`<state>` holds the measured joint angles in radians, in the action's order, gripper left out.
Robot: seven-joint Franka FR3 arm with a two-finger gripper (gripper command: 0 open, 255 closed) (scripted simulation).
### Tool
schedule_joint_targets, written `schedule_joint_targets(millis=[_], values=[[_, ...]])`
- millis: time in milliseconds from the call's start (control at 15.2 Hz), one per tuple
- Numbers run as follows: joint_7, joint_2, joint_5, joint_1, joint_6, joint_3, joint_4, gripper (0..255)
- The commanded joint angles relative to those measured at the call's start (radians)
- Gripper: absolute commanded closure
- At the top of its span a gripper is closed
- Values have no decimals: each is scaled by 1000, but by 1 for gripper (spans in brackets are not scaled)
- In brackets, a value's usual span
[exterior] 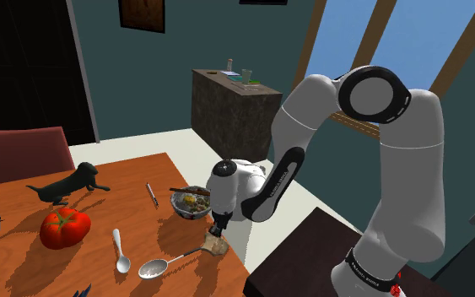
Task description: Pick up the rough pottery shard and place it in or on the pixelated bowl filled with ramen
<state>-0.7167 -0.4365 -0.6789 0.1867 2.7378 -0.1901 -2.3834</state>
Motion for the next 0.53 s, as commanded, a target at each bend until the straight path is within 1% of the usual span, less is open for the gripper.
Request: schedule_joint_targets(millis=[0, 66, 198, 330, 462], values=[[-103, 10, -82, 93, -39, 40, 10, 0], [-195, 13, -153, 181, -87, 71, 23, 0], [-350, -1, -268, 326, -209, 96, 61, 0], [-462, -41, -345, 449, -351, 95, 112, 0], [-541, -106, -394, 562, -502, 86, 177, 0]])
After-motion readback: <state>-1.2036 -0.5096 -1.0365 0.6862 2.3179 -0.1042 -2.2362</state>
